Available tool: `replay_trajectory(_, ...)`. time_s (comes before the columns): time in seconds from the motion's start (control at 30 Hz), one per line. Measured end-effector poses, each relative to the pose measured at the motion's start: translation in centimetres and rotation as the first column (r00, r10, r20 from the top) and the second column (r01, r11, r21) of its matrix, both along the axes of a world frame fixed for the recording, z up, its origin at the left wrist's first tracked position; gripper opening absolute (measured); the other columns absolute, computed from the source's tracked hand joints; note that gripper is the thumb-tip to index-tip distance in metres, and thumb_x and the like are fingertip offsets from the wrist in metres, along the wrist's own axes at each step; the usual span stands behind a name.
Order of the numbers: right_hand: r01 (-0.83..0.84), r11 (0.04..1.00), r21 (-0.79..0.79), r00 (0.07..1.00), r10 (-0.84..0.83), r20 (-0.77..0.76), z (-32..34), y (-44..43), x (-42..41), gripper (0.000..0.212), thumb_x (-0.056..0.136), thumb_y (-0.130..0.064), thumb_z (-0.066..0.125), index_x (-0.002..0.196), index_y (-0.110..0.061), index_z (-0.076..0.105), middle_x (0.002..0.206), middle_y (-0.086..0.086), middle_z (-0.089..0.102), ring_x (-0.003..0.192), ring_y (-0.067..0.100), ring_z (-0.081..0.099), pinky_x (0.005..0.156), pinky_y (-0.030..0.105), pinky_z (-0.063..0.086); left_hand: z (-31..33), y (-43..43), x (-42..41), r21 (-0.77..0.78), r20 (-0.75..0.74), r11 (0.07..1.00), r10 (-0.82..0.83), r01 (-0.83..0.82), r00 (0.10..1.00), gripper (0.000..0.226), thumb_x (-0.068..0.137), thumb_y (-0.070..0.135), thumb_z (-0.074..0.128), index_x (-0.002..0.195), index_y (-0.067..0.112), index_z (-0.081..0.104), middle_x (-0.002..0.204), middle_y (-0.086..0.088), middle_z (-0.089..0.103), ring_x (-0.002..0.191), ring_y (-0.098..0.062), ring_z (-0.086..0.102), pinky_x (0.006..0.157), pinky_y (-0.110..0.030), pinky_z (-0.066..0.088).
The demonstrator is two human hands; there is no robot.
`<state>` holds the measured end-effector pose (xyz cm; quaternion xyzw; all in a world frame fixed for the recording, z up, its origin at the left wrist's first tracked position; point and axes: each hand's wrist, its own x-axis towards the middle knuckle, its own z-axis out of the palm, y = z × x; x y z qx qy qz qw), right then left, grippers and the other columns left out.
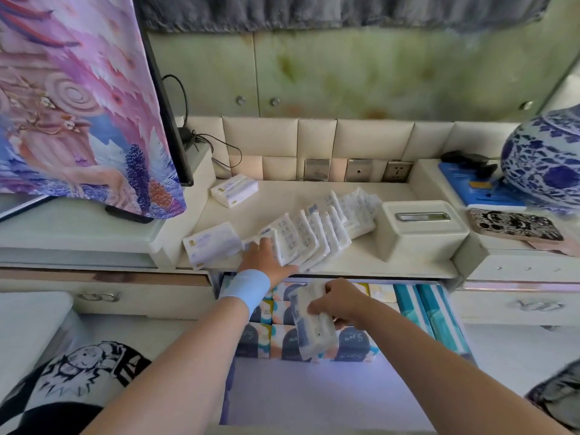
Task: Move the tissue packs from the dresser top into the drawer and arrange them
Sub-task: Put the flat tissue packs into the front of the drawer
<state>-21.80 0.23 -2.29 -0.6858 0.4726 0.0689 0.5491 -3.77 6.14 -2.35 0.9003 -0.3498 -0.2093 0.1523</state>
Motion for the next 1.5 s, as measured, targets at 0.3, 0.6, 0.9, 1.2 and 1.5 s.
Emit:
replay_trajectory(0.3,-0.34,0.94,-0.013,0.925,0.332,-0.184,-0.2,2.1,0.1,0.039,0.089,-0.028,0.067,0.117,-0.007,0.051,0.103,0.014,0.07,0.07,0.022,0.071,0.055,0.03,0.06,0.6,-0.2,0.9,-0.025,0.083,0.999,0.05,-0.048,0.995,0.043,0.09,0.021,0.057,0.131,0.014,0.045,0.126,-0.014,0.058,0.115,-0.036,0.057,0.09,-0.04,0.049)
replay_trajectory(0.6,-0.608,0.793,0.031,0.738,0.58,-0.345,-3.0,6.8,2.4,0.031,0.092,-0.028,0.061,0.104,-0.002,0.049,0.09,0.017,0.069,0.042,0.017,0.064,0.058,0.032,0.06,4.5,6.3,4.6,-0.17,-0.404,0.95,0.175,-0.261,0.898,0.041,0.078,0.0,0.045,0.102,0.017,0.073,0.101,-0.014,0.068,0.092,-0.032,0.064,0.077,-0.038,0.056)
replay_trajectory(0.9,-0.248,0.938,0.241,0.949,0.286,-0.136,-8.8,11.6,3.6,0.048,0.092,-0.028,0.064,0.128,-0.006,0.042,0.101,0.016,0.065,0.068,0.023,0.069,0.071,0.041,0.062,2.5,14.1,3.4,-0.129,-0.736,0.935,0.134,-0.332,0.663,0.055,0.065,-0.001,0.046,0.11,0.016,0.072,0.111,-0.013,0.071,0.103,-0.03,0.067,0.077,-0.033,0.052)
replay_trajectory(1.2,-0.108,0.915,0.389,0.993,0.079,0.09,-4.0,8.7,4.6,0.03,0.095,-0.006,0.036,0.114,-0.007,0.06,0.097,0.01,0.072,0.088,0.028,0.071,0.073,0.039,0.059,1.0,13.7,1.8,-0.047,-0.754,0.954,0.16,-0.295,0.637,0.052,0.079,-0.013,0.036,0.112,0.011,0.069,0.115,-0.02,0.068,0.108,-0.037,0.066,0.081,-0.044,0.058)
replay_trajectory(1.5,-0.032,0.968,0.249,0.971,-0.029,0.239,-0.7,5.4,1.7,0.017,0.093,-0.009,0.061,0.109,-0.013,0.063,0.104,0.015,0.071,0.078,0.024,0.063,0.067,0.036,0.053,1.1,11.7,-0.1,-0.133,-0.713,0.986,-0.025,-0.1,0.701,0.055,0.073,0.005,0.061,0.124,0.026,0.059,0.114,-0.008,0.069,0.108,-0.029,0.065,0.083,-0.038,0.057)
